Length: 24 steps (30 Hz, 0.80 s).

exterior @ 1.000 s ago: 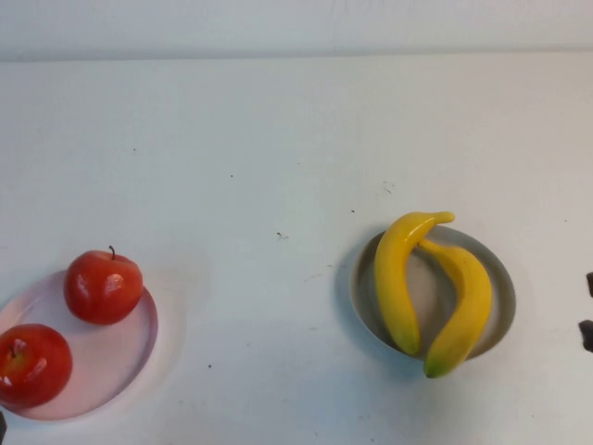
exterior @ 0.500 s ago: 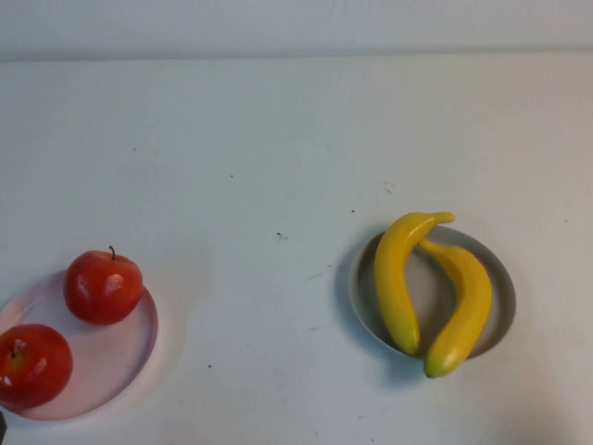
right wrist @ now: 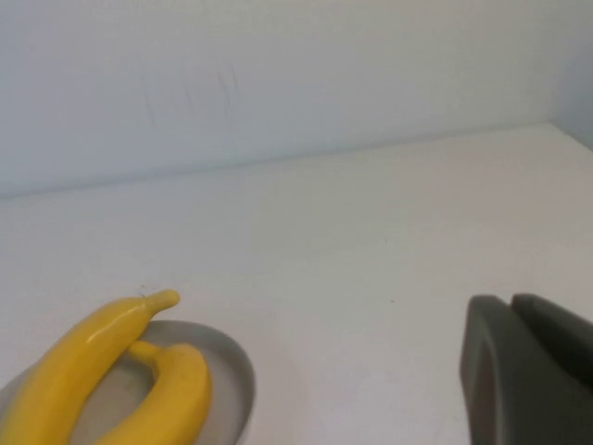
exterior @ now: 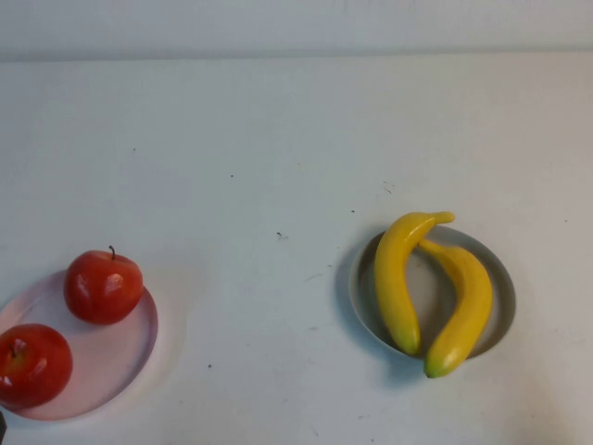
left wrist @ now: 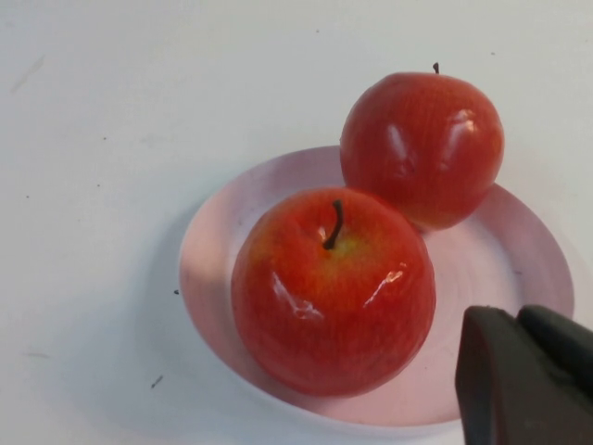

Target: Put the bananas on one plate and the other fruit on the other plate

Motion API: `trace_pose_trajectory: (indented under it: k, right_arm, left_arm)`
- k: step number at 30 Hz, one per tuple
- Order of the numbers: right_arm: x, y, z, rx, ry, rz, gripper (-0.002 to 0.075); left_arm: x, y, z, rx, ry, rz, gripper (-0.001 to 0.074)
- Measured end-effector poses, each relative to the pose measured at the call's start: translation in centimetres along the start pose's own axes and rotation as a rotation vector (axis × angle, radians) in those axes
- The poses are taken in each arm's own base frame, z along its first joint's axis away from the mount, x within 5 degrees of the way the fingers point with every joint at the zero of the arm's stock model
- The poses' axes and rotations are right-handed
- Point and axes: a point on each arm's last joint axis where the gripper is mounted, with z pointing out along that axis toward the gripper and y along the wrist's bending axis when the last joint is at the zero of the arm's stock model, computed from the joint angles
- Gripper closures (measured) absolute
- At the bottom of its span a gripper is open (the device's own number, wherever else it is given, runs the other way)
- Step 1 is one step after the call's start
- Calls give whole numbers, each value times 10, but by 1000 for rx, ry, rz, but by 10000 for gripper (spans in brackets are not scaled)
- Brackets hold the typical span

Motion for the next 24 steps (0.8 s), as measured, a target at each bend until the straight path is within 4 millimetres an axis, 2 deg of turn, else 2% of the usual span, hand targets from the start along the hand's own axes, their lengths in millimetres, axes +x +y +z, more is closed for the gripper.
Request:
trace_pose_trajectory:
  k: [13,24]
  right_arm:
    - [20,1,-2,-25,217,-100,741]
    - [21,2,-2,-41,227,-179,741]
  left_arm:
    - [0,0,0,0,0,0,731]
    - [0,0,0,0,0,0,731]
